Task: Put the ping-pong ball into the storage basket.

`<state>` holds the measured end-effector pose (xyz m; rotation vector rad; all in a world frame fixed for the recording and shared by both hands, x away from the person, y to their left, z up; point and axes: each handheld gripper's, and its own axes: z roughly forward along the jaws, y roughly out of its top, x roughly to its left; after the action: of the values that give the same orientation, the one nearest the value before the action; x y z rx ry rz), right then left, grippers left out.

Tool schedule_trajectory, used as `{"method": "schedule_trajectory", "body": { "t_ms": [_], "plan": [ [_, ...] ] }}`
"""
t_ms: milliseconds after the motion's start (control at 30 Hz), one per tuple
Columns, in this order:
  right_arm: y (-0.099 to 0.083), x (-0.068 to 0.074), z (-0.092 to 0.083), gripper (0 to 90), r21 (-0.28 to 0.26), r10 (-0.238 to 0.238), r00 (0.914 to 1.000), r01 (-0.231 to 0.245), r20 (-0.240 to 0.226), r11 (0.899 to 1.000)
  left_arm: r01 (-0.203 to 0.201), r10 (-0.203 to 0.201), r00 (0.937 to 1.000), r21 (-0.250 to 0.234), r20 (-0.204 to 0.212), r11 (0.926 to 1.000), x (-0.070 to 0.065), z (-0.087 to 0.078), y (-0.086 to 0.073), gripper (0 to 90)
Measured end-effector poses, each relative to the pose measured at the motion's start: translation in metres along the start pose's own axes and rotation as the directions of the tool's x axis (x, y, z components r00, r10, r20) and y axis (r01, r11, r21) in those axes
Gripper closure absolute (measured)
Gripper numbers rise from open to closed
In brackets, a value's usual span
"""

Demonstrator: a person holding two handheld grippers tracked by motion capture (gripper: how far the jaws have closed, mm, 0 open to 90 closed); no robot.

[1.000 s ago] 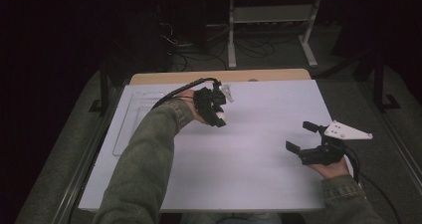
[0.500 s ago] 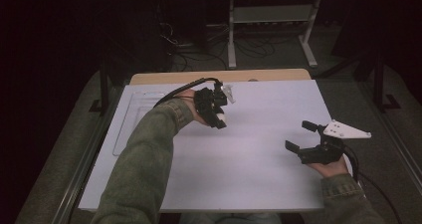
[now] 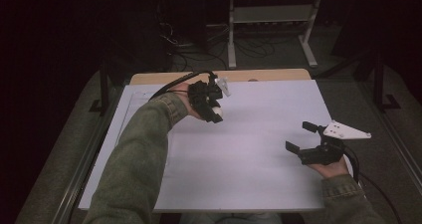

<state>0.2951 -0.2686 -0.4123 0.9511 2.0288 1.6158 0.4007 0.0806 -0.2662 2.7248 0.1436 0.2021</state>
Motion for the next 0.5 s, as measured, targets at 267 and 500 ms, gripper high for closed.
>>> {"method": "schedule_trajectory", "body": {
  "t_ms": [267,500],
  "plan": [
    [0.0,0.0,0.001,0.0,0.004,-0.003,1.0,0.003,-0.009,1.0,-0.006,0.007,0.9993,0.018,-0.036,0.9998,0.003,-0.024,0.008,50.3],
    [-0.001,0.001,0.005,0.0,0.023,-0.007,0.9998,0.007,-0.017,1.0,-0.028,0.029,0.9984,0.017,-0.05,0.9995,0.004,-0.04,0.02,50.3]
  ]
}}
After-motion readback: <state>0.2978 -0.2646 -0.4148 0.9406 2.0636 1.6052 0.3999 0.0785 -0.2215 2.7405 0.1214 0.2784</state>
